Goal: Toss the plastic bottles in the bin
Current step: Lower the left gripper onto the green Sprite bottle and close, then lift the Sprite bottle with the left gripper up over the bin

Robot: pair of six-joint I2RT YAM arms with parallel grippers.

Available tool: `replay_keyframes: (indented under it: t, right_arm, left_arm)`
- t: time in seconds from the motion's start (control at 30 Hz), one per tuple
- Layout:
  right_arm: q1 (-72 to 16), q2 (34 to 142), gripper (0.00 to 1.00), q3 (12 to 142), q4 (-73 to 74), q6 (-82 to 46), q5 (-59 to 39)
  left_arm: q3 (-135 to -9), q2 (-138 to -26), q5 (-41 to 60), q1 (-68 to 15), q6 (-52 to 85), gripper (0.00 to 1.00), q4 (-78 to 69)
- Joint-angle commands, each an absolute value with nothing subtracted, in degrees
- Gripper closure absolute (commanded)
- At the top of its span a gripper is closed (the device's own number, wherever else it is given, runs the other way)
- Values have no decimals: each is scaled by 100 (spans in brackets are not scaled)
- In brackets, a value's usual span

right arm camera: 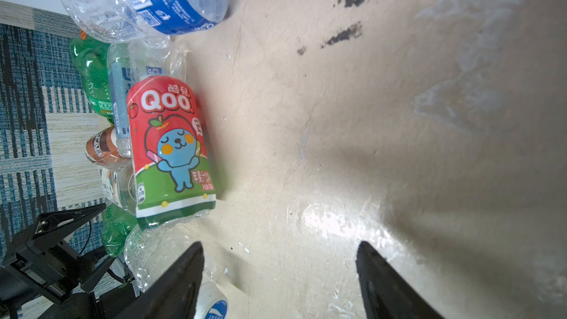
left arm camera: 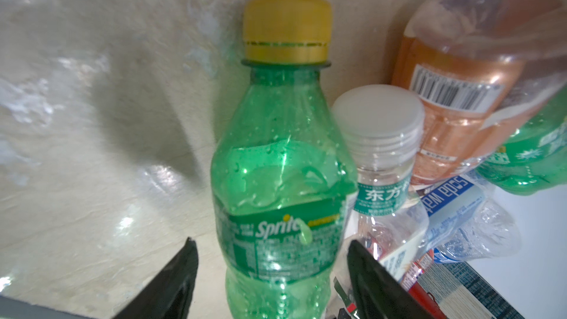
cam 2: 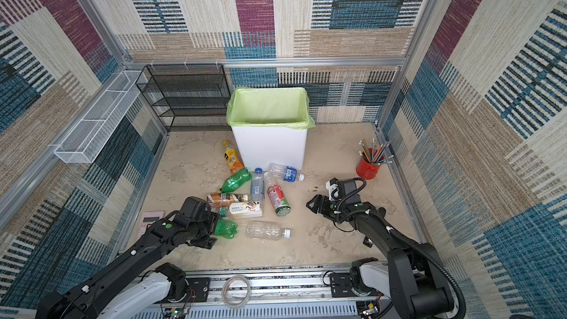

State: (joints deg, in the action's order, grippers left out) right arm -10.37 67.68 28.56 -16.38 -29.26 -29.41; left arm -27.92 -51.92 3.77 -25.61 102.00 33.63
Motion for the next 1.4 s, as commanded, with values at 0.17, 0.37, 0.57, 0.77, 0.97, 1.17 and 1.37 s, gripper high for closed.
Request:
replay_keyframes:
  t: [0.17,0.37,0.57,0.77,0.97,1.17,1.37]
  right_arm:
    - [-1037,6810,20,2870,-1490,-2870,-2932]
    - [-1037,6829,20,2865,-1499,-2835,-2917]
    - [-1037,6852,20,2887,-1510,-2797,-2914]
    - [-1037,6893,20,2903,-1499,-2761,-2921]
    - [-1037,6899,20,2900,-1493,-2762,-2927]
    - [-1037,6865,20,2906,-1519,-2763,-2922]
    - [-1037,6838,21,2931,-1512,-2763,-2912]
  left_arm:
    - [-2789,-5430,238,-2481,10135,22,3100]
    - [-2804,-5655,262,-2418,10059,22,3024]
    - [-2670,-5669,215,-2390,10064,24,2956]
    - [-2588,-5721,221,-2358,10063,26,2867]
    - [-2572,-5848,244,-2333,9958,26,2835]
    - [-2540,-5836,254,-2317,9897,31,2810]
    - [-2738,-5594,64,-2290,9527,38,3175]
